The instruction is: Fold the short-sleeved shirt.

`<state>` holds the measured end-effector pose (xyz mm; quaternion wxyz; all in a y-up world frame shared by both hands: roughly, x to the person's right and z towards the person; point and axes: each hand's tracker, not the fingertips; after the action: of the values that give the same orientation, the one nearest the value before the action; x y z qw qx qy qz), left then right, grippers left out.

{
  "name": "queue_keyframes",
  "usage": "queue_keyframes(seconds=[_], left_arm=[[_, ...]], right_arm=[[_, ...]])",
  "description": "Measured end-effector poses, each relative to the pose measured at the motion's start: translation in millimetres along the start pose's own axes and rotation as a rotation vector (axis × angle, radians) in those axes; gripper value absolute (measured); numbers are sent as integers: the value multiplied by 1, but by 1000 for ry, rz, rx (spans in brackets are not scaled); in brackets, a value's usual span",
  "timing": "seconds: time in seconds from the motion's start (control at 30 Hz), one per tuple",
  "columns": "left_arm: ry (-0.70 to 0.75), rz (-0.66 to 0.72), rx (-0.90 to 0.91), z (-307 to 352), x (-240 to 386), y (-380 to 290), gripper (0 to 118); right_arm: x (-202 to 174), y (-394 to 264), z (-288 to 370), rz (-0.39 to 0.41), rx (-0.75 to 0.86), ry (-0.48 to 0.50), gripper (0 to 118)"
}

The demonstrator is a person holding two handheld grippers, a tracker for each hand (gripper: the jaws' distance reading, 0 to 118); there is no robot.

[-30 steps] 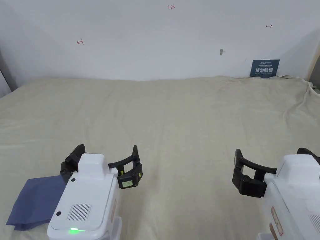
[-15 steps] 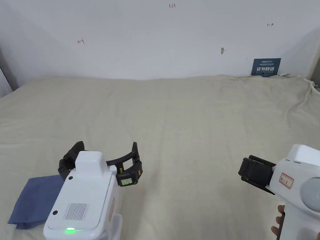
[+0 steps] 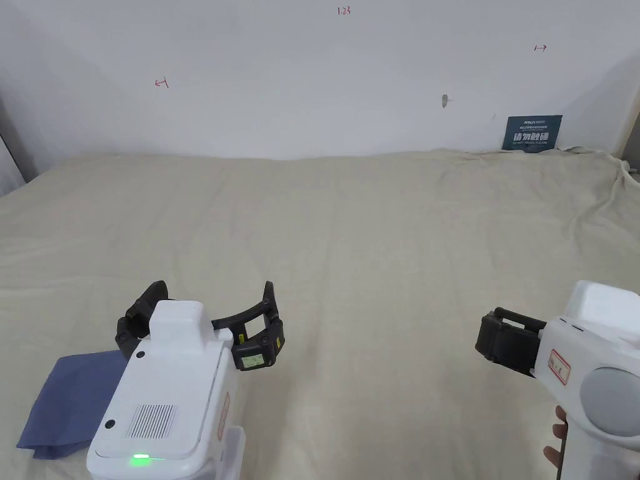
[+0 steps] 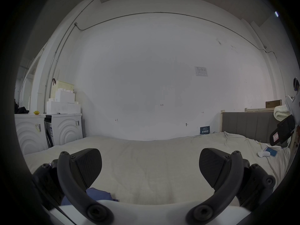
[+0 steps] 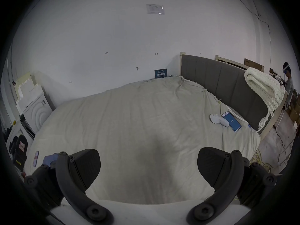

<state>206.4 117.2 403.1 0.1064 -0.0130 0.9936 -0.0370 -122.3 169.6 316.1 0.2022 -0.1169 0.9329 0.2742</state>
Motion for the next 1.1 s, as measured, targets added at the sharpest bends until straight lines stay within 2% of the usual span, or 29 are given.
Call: queue_keyframes(seconds=[0.13, 0.3, 0.43, 0.5, 0.67, 1.1], left_arm=[[0, 4, 2, 1, 0, 0, 118], [3, -1, 3, 2, 0, 1, 118], [3, -6, 10, 2, 0, 2, 118], [4, -7, 12, 2, 0, 2, 118], [8, -8, 21, 3, -1, 5, 118], [12, -5, 21, 4, -1, 6, 118]], right_arm=[[1, -4, 4, -3, 115, 29, 117], [8, -18, 12, 72, 357, 149, 117], [7, -29, 15, 118, 552, 159, 118], [5, -30, 15, 154, 562, 130, 118], [4, -31, 14, 184, 604, 117, 118], [10, -29, 13, 161, 582, 114, 118]])
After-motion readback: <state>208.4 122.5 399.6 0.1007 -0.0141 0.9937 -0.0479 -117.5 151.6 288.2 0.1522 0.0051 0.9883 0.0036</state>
